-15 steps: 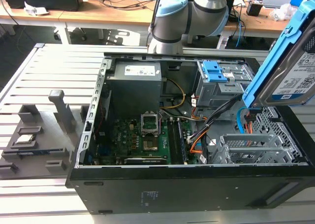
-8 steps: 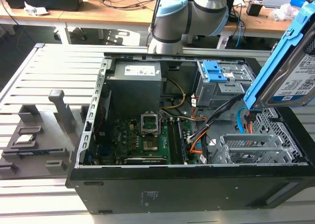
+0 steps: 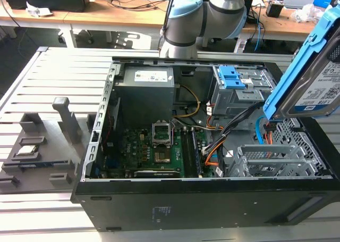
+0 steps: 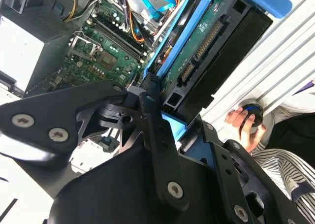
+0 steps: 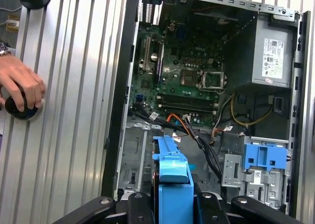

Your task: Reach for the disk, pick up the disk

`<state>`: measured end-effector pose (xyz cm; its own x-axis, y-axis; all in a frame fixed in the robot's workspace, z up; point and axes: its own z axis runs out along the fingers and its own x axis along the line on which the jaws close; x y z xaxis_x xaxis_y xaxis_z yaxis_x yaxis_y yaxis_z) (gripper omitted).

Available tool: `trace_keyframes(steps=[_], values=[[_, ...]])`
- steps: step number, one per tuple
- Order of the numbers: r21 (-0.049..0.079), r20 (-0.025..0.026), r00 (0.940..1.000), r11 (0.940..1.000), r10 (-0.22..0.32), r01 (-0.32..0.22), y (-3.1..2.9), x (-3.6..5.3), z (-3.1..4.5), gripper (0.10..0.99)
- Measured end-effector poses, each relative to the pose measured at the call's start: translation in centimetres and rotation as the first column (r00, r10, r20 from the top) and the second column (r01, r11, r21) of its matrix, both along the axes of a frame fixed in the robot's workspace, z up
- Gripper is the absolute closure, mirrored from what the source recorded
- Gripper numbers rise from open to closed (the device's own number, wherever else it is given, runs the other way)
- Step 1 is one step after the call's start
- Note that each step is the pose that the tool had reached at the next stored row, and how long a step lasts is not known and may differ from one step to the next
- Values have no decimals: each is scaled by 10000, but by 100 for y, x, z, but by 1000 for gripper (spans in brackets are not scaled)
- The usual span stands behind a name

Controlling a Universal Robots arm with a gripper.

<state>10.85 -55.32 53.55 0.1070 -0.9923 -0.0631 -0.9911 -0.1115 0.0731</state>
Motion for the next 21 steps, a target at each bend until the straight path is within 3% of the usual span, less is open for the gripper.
trace_keyframes(steps=[21], values=[[1, -1, 10000, 10000, -1, 1, -13, 18, -85, 722]])
